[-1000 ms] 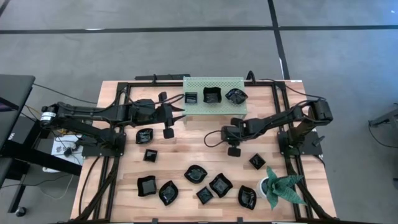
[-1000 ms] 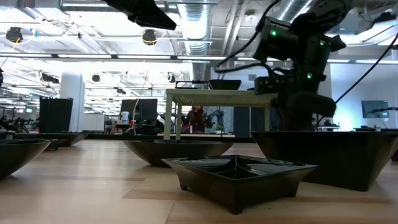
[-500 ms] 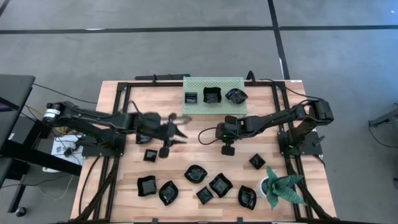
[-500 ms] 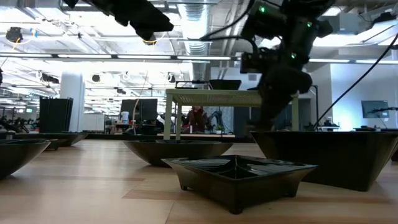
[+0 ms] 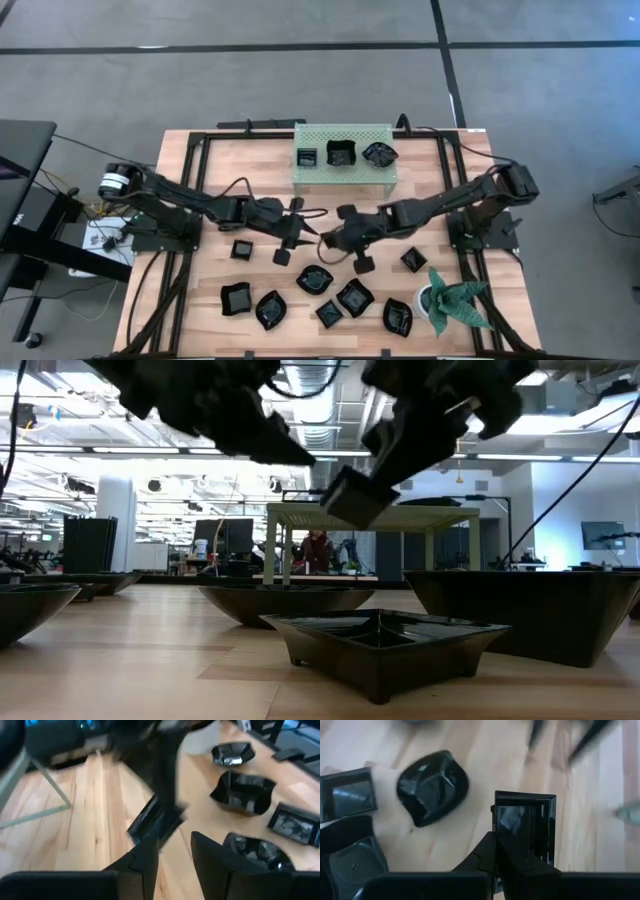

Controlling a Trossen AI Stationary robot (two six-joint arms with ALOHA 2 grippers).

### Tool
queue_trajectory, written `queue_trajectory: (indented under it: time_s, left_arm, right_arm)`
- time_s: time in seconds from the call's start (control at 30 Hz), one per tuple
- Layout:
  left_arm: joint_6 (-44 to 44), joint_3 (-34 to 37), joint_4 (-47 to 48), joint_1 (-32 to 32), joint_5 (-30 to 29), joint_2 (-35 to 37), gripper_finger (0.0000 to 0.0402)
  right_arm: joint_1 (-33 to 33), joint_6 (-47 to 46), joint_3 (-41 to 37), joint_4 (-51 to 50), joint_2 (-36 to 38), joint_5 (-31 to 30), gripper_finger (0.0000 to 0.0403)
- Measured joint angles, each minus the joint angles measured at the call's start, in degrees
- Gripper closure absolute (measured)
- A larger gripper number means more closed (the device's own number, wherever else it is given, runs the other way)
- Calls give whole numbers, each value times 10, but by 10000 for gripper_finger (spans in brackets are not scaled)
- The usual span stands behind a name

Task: Pick & Place Mini shaped plates
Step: Stack the square plate on top of the other square plate on the shelf

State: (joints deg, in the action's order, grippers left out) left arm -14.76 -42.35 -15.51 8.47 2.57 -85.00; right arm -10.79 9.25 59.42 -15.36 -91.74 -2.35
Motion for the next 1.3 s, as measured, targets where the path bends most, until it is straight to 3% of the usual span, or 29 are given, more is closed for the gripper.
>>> queue_trajectory:
  time_s: [0.43,0.53,1.3]
  left_arm:
    - [-35,0,-60,8,-11,-46,298]
    - [-58,0,-60,8,-31,-48,298]
    - [-60,0,-67,9,-36,-45,298]
  right_arm:
    - [17,18,0,15,0,17,397]
    - [21,18,0,15,0,38,398]
    - [30,18,0,22,0,42,397]
